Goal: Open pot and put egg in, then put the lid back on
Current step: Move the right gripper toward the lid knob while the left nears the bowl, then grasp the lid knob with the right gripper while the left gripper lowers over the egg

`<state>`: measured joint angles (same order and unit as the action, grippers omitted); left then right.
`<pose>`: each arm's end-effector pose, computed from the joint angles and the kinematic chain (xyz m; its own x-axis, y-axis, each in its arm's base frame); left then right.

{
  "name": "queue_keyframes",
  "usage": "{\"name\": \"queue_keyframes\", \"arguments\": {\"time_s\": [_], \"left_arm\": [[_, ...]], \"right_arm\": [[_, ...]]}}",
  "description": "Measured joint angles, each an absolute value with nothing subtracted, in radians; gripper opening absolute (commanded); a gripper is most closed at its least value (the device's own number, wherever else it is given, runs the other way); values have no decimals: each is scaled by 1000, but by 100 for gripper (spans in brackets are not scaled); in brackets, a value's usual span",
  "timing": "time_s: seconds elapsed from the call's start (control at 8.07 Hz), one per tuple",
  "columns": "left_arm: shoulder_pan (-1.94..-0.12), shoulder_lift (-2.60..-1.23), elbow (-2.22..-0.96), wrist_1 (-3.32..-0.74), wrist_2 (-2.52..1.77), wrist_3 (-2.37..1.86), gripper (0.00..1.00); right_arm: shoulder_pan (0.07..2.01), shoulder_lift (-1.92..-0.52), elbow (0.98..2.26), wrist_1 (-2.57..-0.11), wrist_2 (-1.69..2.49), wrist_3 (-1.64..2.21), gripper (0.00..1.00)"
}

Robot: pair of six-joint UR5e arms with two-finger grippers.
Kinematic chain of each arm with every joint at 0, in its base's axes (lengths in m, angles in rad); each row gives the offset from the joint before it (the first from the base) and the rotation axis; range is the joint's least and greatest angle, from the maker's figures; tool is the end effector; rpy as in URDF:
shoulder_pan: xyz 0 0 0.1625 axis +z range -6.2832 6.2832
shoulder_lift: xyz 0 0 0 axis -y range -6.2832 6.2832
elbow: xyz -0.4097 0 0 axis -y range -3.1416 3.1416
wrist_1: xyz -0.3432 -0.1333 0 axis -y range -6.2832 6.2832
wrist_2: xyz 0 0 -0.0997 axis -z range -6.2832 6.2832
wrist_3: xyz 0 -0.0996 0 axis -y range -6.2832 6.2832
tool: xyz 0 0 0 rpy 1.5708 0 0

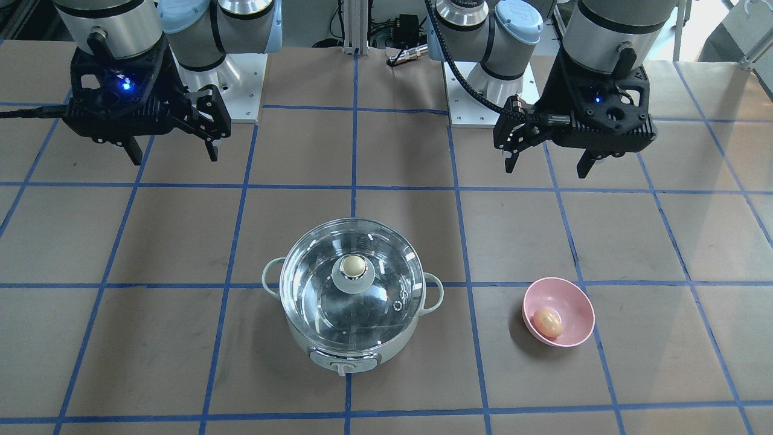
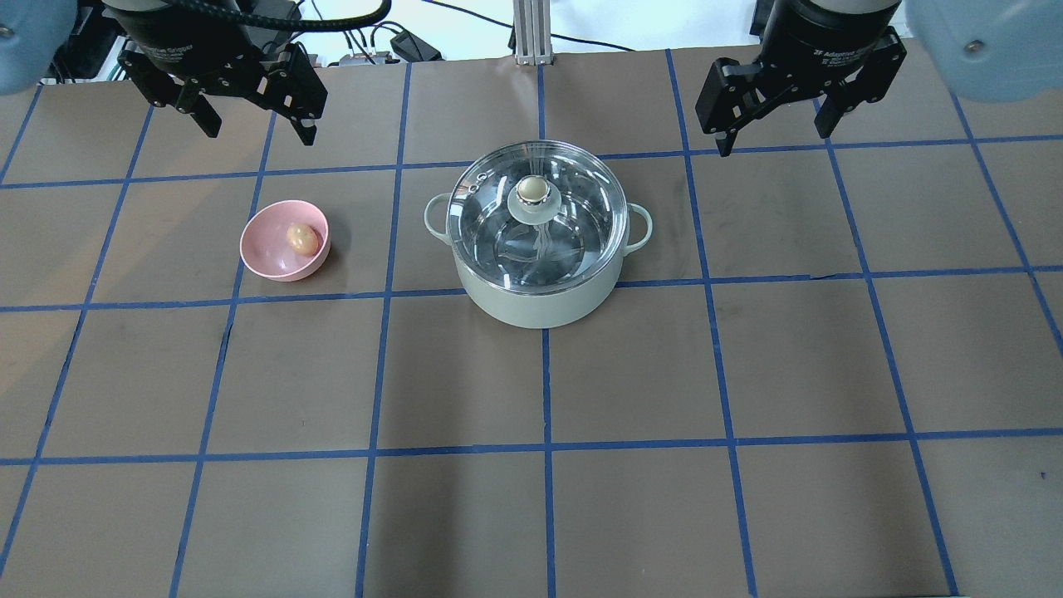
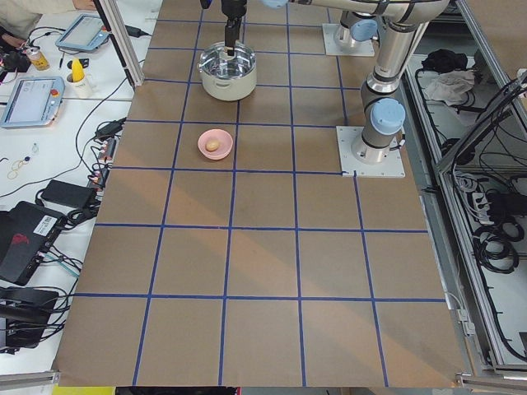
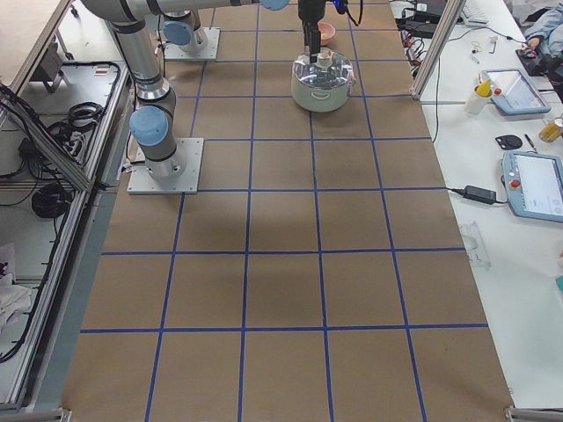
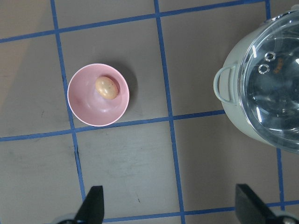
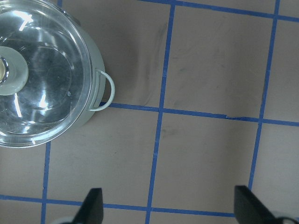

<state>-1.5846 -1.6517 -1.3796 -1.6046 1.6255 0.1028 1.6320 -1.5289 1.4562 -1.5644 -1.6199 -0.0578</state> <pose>-0.1345 -0.4794 0.5171 -0.9918 0.1119 -0.0621 0.1162 0.9907 -0.0704 0.1566 -0.4568 0.5041 -0.9919 -0.1153 0.0527 -0.1185 0.9909 -0.0633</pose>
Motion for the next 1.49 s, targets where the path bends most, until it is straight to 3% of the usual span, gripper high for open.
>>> {"name": "queue_keyframes", "arguments": {"time_s": [0.74,1.49], "left_arm": [[-1549,-1669,-1381,-1523,1633,87,100],[-1450,-1808,-1402,-1485,1629,-340,100]], "right_arm": [[1644,-1488,1449,-1617,-1590,-30,100],[1899,-1202,1430,-1961,-1580,405,100]]}}
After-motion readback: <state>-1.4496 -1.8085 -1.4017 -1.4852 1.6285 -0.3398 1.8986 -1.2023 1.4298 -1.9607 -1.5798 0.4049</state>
